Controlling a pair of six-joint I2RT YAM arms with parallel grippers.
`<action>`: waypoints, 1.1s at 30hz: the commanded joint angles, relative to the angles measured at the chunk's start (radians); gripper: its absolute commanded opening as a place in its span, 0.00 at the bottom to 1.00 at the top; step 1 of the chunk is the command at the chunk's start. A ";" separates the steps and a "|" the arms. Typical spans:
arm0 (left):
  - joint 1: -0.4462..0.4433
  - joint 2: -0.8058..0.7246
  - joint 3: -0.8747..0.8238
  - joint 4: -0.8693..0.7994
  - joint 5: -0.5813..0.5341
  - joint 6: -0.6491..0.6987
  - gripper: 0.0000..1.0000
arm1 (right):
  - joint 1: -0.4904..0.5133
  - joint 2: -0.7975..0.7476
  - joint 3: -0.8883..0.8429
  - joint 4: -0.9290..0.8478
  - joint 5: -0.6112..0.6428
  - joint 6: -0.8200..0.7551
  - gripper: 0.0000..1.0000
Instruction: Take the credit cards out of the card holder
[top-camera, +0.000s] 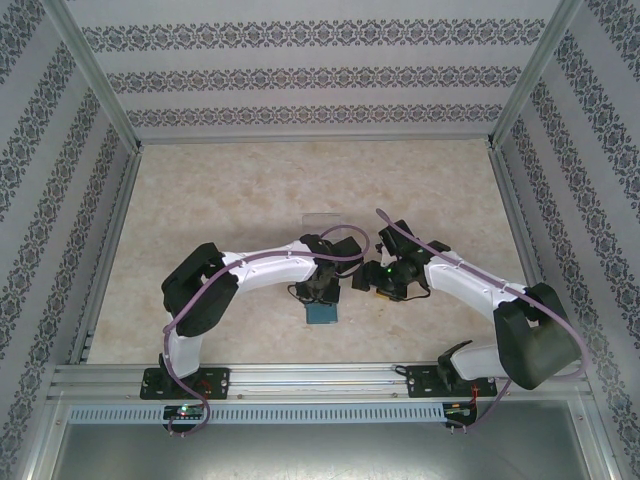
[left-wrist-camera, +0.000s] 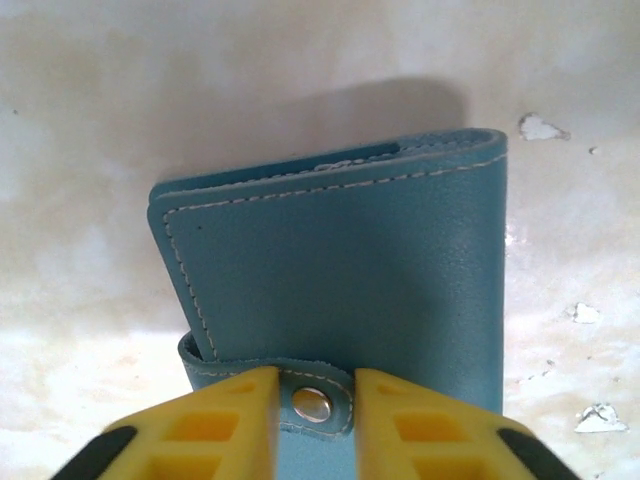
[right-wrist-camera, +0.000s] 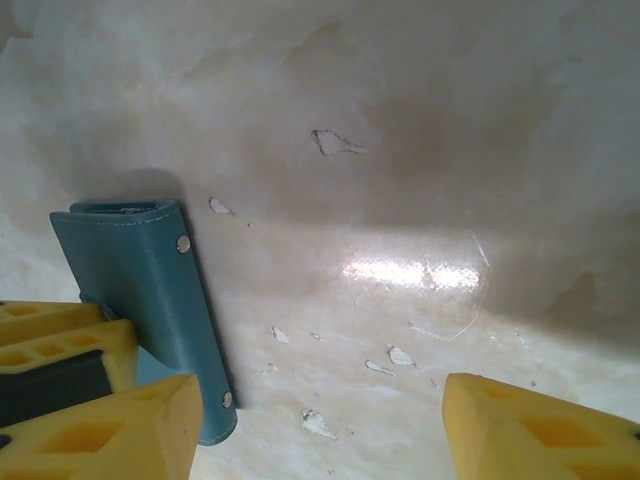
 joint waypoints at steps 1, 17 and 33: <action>-0.015 -0.005 -0.029 0.000 -0.001 -0.007 0.20 | -0.004 -0.014 -0.017 0.027 -0.039 -0.007 0.64; -0.014 -0.136 -0.086 0.128 0.001 0.057 0.05 | 0.072 0.042 -0.018 0.129 -0.145 0.012 0.59; 0.005 -0.199 -0.178 0.252 0.061 0.067 0.00 | 0.177 0.179 0.037 0.149 -0.094 0.038 0.57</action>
